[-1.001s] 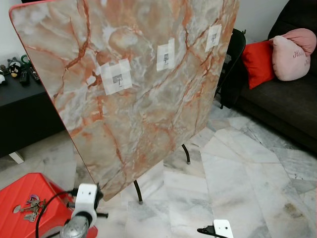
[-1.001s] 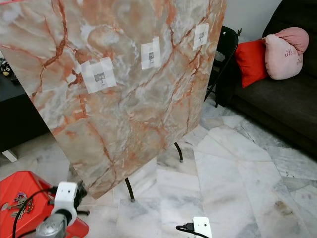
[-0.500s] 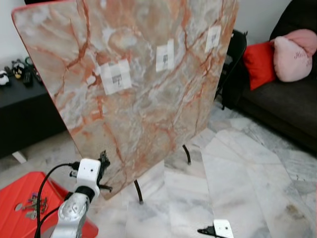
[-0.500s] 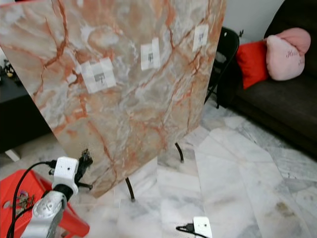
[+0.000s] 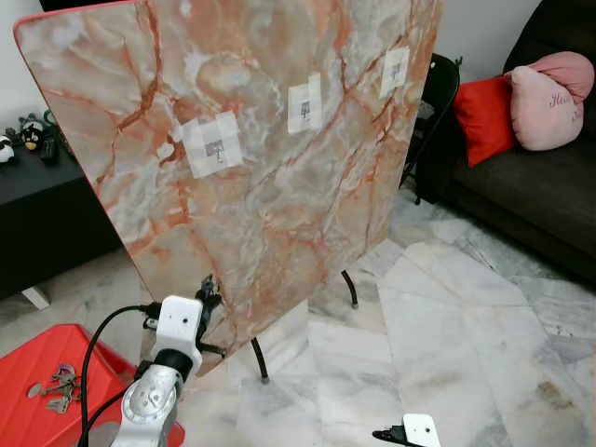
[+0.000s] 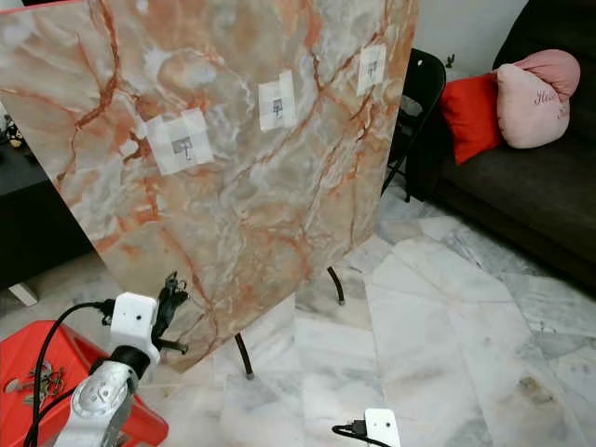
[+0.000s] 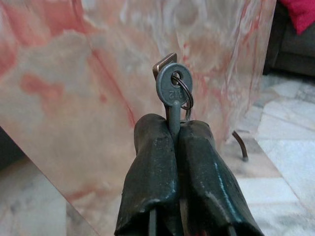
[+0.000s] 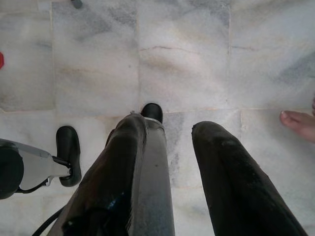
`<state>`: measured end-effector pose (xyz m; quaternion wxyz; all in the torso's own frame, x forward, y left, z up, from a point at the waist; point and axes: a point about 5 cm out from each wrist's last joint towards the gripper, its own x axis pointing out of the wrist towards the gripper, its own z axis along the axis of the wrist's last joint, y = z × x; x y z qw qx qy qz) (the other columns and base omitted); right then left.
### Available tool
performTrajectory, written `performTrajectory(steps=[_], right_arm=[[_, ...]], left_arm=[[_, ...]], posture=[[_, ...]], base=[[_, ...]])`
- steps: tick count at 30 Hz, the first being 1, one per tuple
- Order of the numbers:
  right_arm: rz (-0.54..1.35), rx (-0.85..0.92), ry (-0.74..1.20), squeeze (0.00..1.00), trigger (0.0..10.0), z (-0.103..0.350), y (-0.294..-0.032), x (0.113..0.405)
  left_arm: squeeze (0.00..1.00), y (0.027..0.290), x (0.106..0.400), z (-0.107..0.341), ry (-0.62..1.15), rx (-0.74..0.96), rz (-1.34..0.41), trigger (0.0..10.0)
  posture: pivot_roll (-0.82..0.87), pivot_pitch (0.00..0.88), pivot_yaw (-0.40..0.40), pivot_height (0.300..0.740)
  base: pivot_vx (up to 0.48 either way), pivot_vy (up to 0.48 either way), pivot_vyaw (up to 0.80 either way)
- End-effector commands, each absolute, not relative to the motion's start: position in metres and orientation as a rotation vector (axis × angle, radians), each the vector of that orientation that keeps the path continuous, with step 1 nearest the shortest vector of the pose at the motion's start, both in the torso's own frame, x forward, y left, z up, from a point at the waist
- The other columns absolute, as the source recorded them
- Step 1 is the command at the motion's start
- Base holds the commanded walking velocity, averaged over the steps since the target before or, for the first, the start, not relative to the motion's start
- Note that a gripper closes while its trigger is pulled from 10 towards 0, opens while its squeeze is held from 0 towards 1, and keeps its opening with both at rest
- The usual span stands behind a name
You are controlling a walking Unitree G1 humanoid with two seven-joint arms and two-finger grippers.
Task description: Hang keys on a hook
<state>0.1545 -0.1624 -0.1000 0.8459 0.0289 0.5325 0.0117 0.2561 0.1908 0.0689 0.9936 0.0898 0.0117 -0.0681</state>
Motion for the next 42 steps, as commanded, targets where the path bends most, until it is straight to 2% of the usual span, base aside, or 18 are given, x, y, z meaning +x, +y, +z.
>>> performTrajectory(steps=[1, 13, 37, 42], right_arm=[[0.006, 0.081, 1.114, 0.0, 10.0, -0.1, -0.164, 0.154], [0.012, 0.081, 1.114, 0.0, 10.0, -0.099, -0.165, 0.156], [0.029, 0.075, 1.115, 0.0, 10.0, -0.099, -0.163, 0.157], [0.027, 0.078, 1.11, 0.0, 10.0, -0.099, -0.163, 0.157]], left_arm=[[0.0, 0.189, 0.256, 0.079, -0.027, 0.177, -0.147, 10.0], [0.0, 0.175, 0.261, 0.093, -0.052, 0.146, -0.156, 10.0], [0.0, 0.175, 0.266, 0.098, -0.039, 0.136, -0.136, 10.0], [0.0, 0.176, 0.267, 0.098, -0.041, 0.135, -0.131, 10.0]], posture=[[0.05, 0.0, -0.028, 0.74], [0.05, 0.0, -0.039, 0.74], [0.06, 0.008, -0.036, 0.74], [0.06, 0.009, -0.036, 0.74]], base=[[0.0, 0.0, 0.0], [0.0, 0.0, 0.0], [0.0, 0.0, 0.0], [0.29, 0.0, 0.0]])
